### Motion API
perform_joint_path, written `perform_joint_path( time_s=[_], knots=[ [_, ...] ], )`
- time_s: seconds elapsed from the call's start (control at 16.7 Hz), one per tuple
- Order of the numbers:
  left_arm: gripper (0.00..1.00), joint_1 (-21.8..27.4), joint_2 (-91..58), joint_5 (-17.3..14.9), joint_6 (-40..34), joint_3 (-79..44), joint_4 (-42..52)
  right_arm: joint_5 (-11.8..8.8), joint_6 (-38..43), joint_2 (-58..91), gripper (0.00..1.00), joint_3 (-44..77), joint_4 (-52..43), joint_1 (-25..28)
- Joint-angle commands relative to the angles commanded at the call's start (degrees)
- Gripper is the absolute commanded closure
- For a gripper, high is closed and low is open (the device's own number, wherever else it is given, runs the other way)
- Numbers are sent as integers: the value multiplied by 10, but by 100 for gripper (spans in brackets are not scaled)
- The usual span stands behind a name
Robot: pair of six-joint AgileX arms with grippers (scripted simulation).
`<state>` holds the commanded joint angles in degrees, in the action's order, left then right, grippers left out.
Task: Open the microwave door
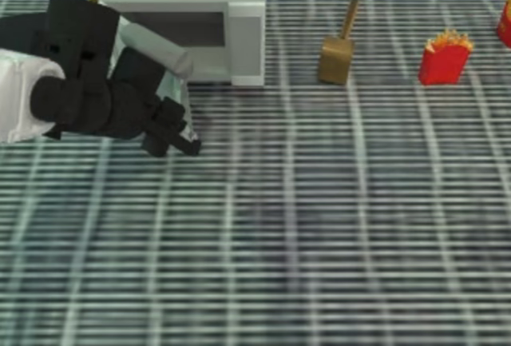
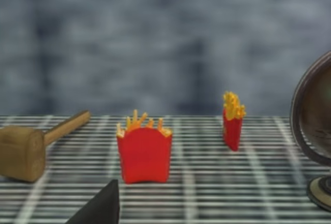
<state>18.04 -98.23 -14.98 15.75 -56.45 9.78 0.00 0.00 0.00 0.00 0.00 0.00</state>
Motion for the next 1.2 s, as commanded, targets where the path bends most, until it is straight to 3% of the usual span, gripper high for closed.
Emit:
perform_joint_path(
  time_s=[0.6,1.2],
  knots=[
    [100,0,0,0,0,0,0,0,0,0,0,0,0,0],
    [100,-21,7,-35,48,6,15,0,0,0,0,0,0,0]
  ],
)
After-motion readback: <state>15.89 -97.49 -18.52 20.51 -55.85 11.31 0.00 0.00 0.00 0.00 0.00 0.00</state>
